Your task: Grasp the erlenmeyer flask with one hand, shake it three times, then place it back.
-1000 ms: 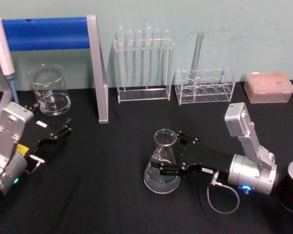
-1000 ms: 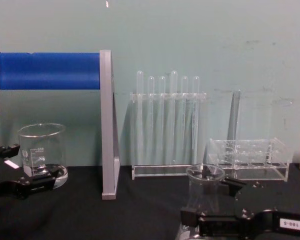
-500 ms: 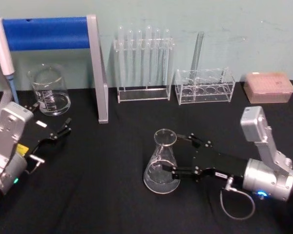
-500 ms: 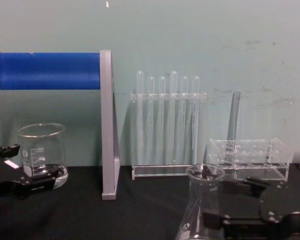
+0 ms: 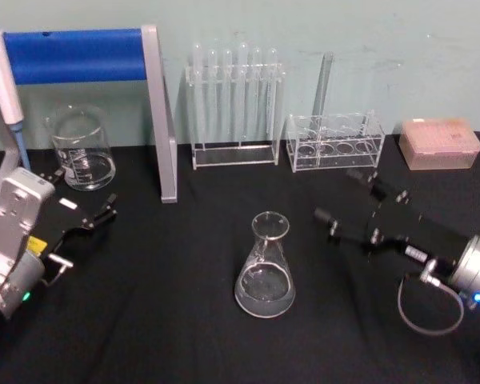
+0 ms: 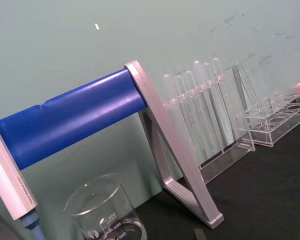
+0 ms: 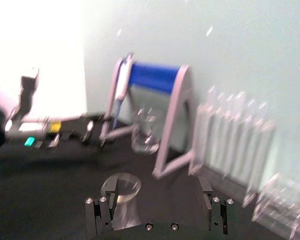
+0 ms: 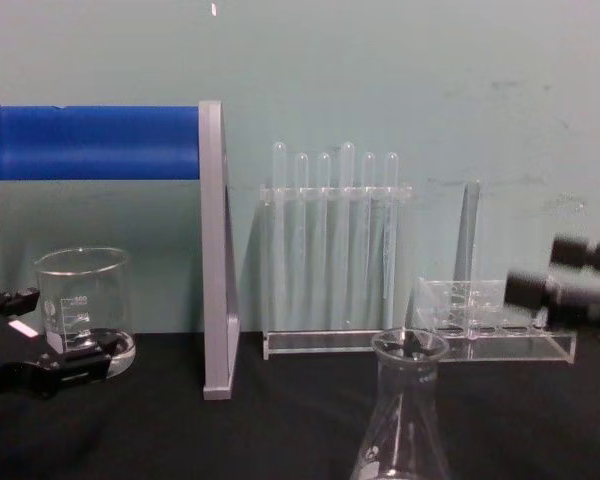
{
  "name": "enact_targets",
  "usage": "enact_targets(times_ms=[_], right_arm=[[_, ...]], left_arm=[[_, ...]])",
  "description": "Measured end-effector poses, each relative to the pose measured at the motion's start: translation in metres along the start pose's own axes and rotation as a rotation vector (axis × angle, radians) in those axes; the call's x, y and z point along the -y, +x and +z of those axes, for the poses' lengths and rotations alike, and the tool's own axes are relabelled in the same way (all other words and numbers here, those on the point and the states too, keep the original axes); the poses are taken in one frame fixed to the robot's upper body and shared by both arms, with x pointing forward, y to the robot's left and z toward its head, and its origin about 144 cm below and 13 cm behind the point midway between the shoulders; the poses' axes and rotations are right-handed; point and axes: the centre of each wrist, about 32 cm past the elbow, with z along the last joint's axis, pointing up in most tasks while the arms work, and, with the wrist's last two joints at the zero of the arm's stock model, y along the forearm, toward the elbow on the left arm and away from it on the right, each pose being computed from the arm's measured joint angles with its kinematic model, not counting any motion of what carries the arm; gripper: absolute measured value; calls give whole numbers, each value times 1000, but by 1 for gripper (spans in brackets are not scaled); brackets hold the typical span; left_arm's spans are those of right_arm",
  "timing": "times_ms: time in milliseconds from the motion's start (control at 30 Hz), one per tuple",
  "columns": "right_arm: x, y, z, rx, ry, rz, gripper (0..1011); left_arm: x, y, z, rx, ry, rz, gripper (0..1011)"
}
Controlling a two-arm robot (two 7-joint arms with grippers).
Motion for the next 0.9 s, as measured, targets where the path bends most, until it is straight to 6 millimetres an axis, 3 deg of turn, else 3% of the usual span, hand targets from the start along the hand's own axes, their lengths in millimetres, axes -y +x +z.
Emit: enact_targets(times_ms=[300,600,900], right_arm=[[-9,8,7,-29,85,-205,1000],[-16,15,-13,-86,-38,-392,1000],[-18,16,-32,-121,-145,-430,1000]], left_arm=[[0,0,0,0,0,0,1001],[0,0,0,0,0,0,1001],[0,0,0,0,0,0,1001]])
